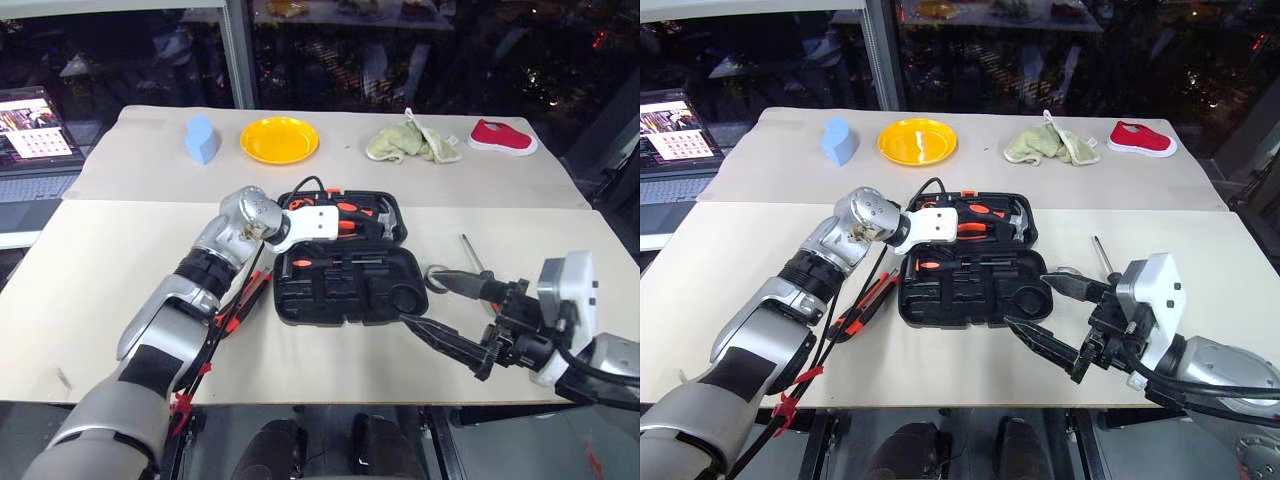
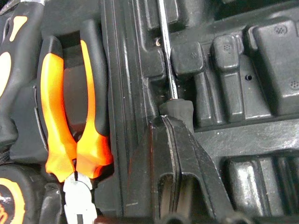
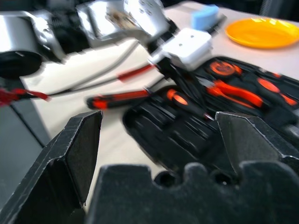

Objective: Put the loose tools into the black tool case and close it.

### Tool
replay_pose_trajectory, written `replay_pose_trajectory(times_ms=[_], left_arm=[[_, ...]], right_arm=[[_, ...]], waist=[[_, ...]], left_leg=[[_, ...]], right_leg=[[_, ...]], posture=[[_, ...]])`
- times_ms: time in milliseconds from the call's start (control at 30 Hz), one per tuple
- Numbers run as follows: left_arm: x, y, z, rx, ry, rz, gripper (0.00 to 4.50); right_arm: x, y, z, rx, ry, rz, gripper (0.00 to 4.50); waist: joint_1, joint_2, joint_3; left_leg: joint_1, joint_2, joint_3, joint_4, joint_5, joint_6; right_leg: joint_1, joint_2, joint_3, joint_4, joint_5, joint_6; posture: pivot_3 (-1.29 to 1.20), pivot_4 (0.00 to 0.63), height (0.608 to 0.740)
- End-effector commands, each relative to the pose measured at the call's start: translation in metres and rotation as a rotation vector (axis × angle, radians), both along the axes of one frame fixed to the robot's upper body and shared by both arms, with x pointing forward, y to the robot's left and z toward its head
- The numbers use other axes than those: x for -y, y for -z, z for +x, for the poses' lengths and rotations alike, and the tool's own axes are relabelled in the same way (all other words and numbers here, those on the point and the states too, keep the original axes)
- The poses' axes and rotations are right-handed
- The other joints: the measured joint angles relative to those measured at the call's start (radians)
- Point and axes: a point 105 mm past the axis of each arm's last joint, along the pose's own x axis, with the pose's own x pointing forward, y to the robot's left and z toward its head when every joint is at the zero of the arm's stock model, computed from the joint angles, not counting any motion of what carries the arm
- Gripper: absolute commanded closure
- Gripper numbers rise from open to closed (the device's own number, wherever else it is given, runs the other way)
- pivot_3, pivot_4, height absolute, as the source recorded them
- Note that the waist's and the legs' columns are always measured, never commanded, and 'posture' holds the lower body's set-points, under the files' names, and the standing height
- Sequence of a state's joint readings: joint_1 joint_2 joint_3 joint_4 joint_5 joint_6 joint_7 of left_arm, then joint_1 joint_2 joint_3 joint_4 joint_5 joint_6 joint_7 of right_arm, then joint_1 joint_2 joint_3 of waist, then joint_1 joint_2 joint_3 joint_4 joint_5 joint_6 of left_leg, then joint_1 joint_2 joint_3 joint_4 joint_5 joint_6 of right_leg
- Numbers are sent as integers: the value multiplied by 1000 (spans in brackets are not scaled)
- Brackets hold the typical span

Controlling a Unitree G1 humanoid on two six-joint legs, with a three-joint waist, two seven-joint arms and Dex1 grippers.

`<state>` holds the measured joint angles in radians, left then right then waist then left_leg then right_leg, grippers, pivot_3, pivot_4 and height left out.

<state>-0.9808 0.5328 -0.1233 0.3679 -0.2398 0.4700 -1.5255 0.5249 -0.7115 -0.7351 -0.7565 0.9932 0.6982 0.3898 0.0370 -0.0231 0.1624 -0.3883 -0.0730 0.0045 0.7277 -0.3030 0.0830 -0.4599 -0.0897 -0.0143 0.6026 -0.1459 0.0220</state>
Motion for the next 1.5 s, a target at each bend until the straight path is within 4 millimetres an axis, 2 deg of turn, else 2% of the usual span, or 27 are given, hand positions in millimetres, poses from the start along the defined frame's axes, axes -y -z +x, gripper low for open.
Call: replay_pose_trajectory(times_ms=[33, 133, 200, 233, 300, 467, 700, 767, 867, 1000, 1100, 1200, 1333, 1500], left_arm=[[3, -26, -48, -70, 171, -89, 1597], [4, -27, -65, -108, 211, -90, 634], [5, -27, -72, -125, 229, -87, 57], [5, -27, -74, -130, 233, -87, 20], [6, -29, -76, -134, 232, -89, 20], [4, -31, -82, -135, 234, -80, 20], [0, -30, -86, -117, 221, -43, 20], [-1, -30, -89, -110, 213, -25, 20], [-3, -28, -88, -98, 197, -7, 20], [-5, -28, -87, -77, 170, 1, 20], [-4, -29, -81, -31, 131, -4, 20], [-3, -30, -77, -14, 109, -15, 20], [-3, -29, -76, -9, 106, -18, 0], [-4, -25, -71, -4, 88, -9, 0]], right_arm=[[49, -2, -68, -110, 169, -55, 0], [71, -1, -95, -174, 246, -72, 0], [82, -3, -103, -186, 282, -79, 0], [85, -4, -103, -185, 290, -80, 0], [88, -5, -98, -179, 287, -79, 0], [77, -6, -63, -141, 173, -71, 0], [59, 4, 3, -109, 38, -67, 0], [56, 15, 35, -105, 34, -90, 0], [55, 30, 66, -127, 64, -102, 0], [49, 52, 84, -183, 57, -65, 0], [52, 62, 92, -203, 99, -60, 0], [45, 70, 98, -202, 94, -22, 0], [38, 73, 104, -191, 97, -8, 1007], [37, 73, 109, -151, 128, -1, 2860]], waist=[[16, 10, -3], [6, 10, -3], [-3, 9, -3], [-10, 9, -2], [-24, 9, -1], [-44, 11, -2], [-35, 11, -2], [-30, 9, -1], [-26, 8, 0], [-12, 8, 0], [-11, 8, 0], [-16, 8, 0], [-26, 8, 0], [-29, 8, 0]], left_leg=[[0, -1, 0, 0, -1, 2], [4, -1, 0, 0, -10, 12], [7, -1, 0, 1, -10, 12], [11, -1, 2, 1, -10, 12], [20, 1, 1, 1, -13, 7], [24, 3, 1, 0, -12, 2], [21, 2, 2, -2, -8, 6], [20, 1, 2, -3, -5, 1], [19, 0, 2, -2, -6, -1], [18, 0, 0, -2, -6, 0], [18, 0, -2, -5, -6, 0], [18, -2, 0, -6, -6, 0], [18, -2, 0, -7, -6, -1], [20, -2, 0, -10, -4, -4]], right_leg=[[2, -1, 0, -9, -1, 2], [6, -1, 2, -8, -4, 5], [11, -1, 2, -9, -6, 8], [14, -2, 3, -10, -9, 13], [23, -5, 5, -10, -11, 12], [24, -3, 9, -8, -11, 12], [19, -2, 5, -8, -9, 10], [18, -2, 5, -8, -6, 3], [17, -3, 5, -9, -5, 2], [17, -2, 4, -8, -5, 1], [16, -1, 4, -9, -5, 0], [15, -1, 4, -9, -5, 1], [15, -1, 3, -9, -5, 1], [15, 0, 3, -8, -5, 0]], posture=[[0, 150, 740], [0, 150, 740], [0, 150, 740], [0, 150, 740], [0, 150, 740], [0, 150, 740], [0, 150, 740], [0, 150, 740], [0, 150, 740], [0, 150, 740], [0, 150, 740], [0, 150, 740], [0, 150, 740], [0, 150, 740]])
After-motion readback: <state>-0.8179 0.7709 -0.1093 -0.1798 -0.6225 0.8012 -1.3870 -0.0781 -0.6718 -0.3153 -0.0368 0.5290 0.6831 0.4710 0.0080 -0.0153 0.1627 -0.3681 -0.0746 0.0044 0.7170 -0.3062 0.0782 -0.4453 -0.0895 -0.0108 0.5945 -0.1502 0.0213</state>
